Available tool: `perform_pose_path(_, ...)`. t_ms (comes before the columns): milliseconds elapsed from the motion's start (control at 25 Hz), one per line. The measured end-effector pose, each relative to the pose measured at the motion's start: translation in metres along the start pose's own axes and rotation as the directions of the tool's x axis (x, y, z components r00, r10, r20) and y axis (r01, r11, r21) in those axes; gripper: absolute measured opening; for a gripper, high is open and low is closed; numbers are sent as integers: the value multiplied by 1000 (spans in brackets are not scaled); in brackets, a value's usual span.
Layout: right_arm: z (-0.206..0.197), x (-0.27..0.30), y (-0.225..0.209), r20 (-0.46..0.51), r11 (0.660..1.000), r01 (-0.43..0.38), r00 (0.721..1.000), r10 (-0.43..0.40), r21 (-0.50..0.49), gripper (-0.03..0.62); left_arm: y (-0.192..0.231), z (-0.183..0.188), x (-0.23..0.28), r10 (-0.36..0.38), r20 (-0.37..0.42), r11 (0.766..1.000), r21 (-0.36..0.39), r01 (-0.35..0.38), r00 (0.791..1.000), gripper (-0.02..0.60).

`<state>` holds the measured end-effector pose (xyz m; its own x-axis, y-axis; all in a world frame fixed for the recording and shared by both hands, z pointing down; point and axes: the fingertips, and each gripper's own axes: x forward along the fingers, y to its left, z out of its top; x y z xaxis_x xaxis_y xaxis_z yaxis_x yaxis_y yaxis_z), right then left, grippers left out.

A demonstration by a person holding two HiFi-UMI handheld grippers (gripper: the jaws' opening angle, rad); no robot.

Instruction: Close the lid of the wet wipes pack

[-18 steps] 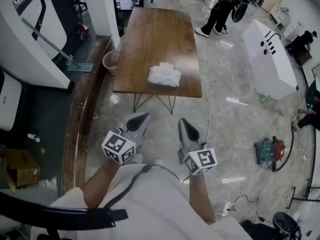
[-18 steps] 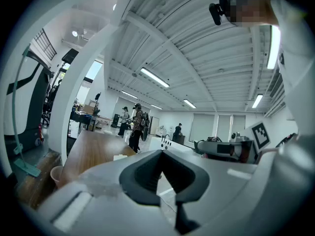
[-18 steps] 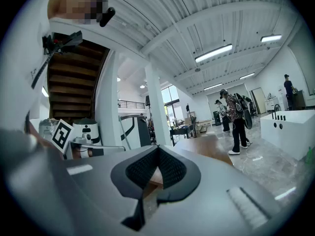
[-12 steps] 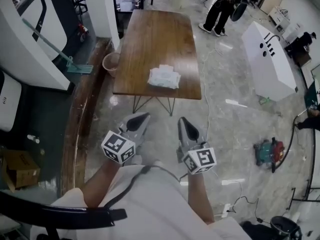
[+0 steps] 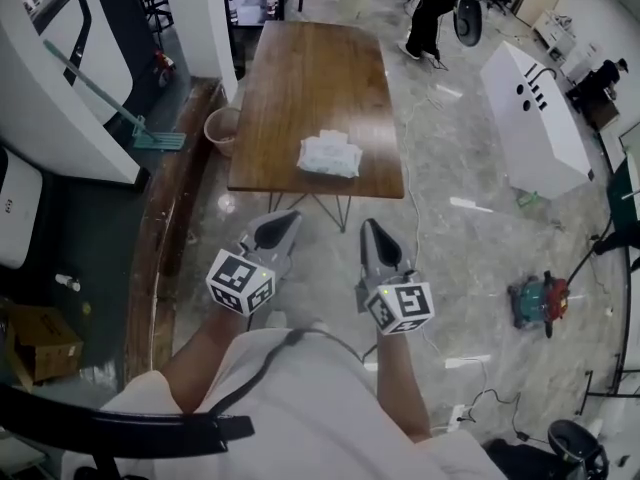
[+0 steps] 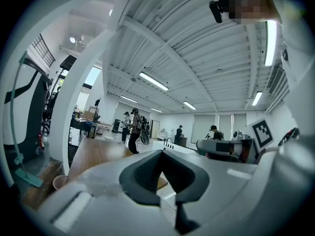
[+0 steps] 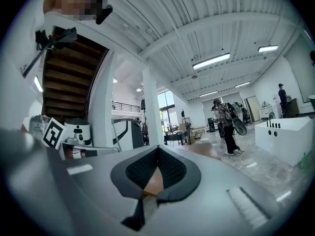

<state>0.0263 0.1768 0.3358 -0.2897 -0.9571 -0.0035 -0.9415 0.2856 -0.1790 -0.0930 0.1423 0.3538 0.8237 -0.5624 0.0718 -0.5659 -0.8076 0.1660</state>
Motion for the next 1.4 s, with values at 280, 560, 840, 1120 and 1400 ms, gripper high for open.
perform_pose_path(280, 5, 16, 3, -6, 1000, 14, 1000, -14, -11, 9, 17, 7, 1, -6, 9, 1000, 2, 6, 1000, 0)
perform_pose_path(560, 1, 28, 14, -17, 999, 29, 999, -29, -16, 9, 33, 10, -7, -41, 19, 999, 1, 41, 999, 2)
perform_pose_path(840, -10, 35, 29, -26, 999, 43, 999, -44, -20, 9, 52, -2, -21, -57, 3, 998, -10, 57, 998, 2)
perform_pose_path(1120, -23, 44, 42, -55, 999, 50, 997, -51, -15, 9, 74, -9, -39, -45, -4, 999, -32, 45, 999, 2)
perform_pose_path(1400, -27, 54, 35, -64, 999, 50, 997, -51, -13, 9, 83, -14, -33, -40, -10, 999, -33, 39, 999, 2)
